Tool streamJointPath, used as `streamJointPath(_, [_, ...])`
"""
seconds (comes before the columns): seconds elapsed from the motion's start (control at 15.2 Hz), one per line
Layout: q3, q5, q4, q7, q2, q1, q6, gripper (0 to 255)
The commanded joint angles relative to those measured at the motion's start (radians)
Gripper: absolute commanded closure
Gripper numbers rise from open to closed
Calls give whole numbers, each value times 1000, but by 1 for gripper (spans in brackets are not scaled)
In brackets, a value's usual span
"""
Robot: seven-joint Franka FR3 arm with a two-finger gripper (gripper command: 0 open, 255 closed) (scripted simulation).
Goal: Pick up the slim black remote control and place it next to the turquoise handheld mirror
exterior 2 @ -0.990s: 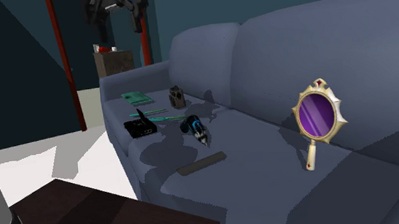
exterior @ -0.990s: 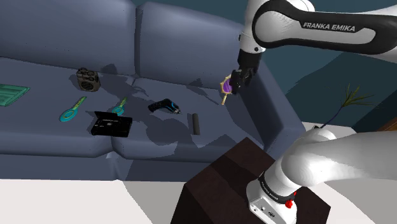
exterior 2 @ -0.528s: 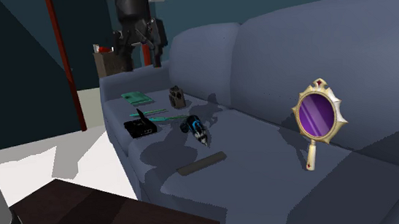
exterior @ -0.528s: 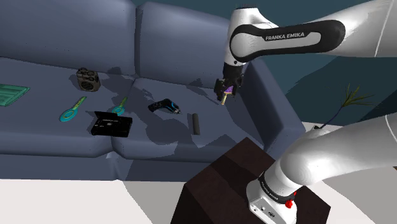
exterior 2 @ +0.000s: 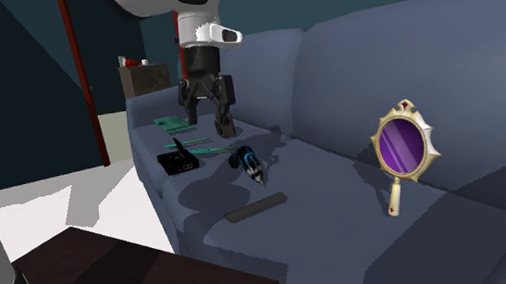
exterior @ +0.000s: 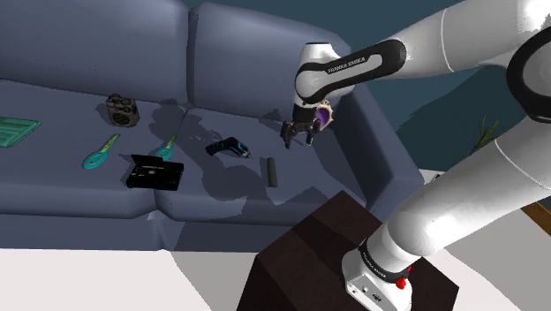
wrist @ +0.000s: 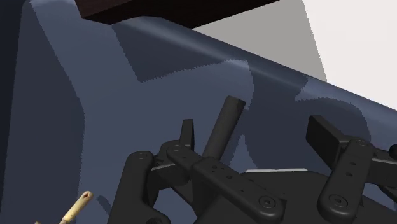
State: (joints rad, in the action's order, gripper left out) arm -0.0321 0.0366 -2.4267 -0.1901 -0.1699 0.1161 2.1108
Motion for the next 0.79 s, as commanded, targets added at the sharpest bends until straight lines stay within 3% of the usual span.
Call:
streamJointPath(0.0, [8, -13, 19, -19, 77, 8, 54, 0])
streamJointPath(0.73, [34, -129, 217, -81, 512, 51, 263, 0])
